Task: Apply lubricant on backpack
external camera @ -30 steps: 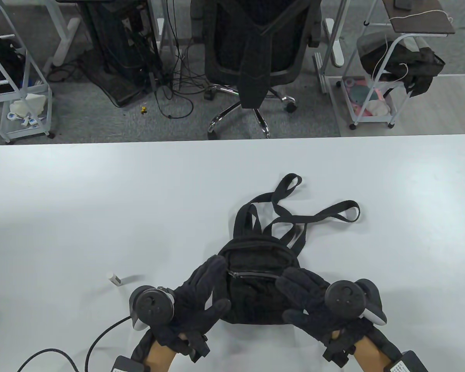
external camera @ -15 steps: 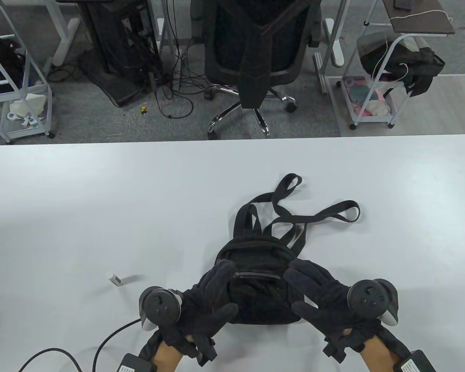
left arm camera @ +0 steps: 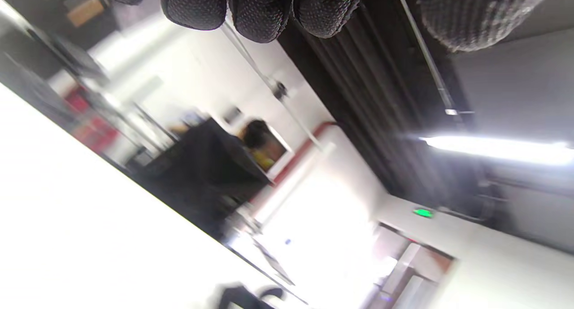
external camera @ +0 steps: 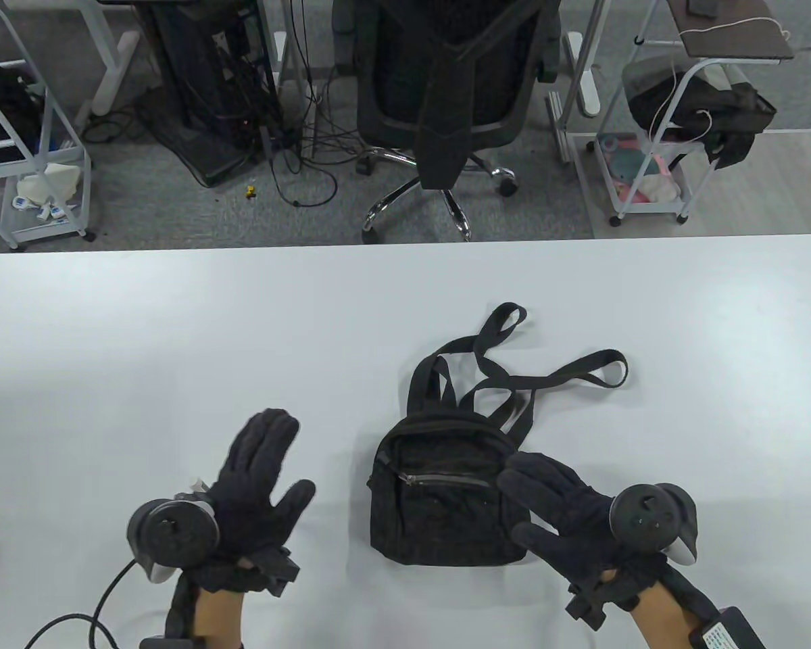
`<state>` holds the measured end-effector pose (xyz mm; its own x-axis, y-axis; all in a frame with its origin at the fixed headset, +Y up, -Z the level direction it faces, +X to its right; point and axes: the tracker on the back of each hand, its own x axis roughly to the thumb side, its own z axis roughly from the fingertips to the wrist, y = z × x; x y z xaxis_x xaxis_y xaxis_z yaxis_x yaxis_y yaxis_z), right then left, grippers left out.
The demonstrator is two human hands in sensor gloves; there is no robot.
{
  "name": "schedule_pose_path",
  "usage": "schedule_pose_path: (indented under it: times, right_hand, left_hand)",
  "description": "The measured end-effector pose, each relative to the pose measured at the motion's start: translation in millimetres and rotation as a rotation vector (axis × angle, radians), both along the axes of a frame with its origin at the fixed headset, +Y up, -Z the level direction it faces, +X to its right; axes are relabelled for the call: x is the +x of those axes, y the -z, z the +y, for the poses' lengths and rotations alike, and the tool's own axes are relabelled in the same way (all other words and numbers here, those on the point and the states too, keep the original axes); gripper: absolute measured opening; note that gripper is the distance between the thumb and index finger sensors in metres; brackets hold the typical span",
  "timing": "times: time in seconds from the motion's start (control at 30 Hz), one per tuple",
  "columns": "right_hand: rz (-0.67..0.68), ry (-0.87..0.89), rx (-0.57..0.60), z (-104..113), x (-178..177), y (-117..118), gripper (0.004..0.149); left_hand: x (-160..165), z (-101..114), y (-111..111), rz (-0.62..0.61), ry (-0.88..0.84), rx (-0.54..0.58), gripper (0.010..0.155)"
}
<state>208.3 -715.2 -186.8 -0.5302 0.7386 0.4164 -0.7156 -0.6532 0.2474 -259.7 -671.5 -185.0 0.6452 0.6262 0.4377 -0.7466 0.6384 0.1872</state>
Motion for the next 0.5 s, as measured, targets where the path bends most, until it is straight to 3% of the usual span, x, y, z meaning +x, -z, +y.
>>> schedule_pose_path:
  times: [0.13, 0.17, 0.2, 0.27, 0.37, 0.5]
  right_hand:
    - [0.015, -0.011, -0.008, -2, -2, 1, 0.065]
    - [0.018, -0.011, -0.012, -2, -2, 1, 0.065]
    - [0.019, -0.011, -0.016, -3, -2, 1, 0.065]
    - [0.016, -0.007, -0.027, -5, 0, 2, 0.065]
    - [0.035, -0.018, -0.045, -9, -3, 3, 0.065]
    - [0.041, -0.033, -0.057, -12, -3, 3, 0.065]
  left_hand:
    - [-45, -3, -1, 0.276, 0.044, -0.077, 0.082]
    - [-55, -8, 0, 0.353, 0.044, -0.141, 0.081]
    - [-62, -13, 1, 0.381, 0.047, -0.219, 0.080]
    - [-75, -29, 7, 0.384, 0.099, -0.481, 0.084]
    - [-82, -48, 14, 0.485, 0.213, -0.594, 0.087]
    - [-79, -63, 20, 0.520, 0.247, -0.705, 0.084]
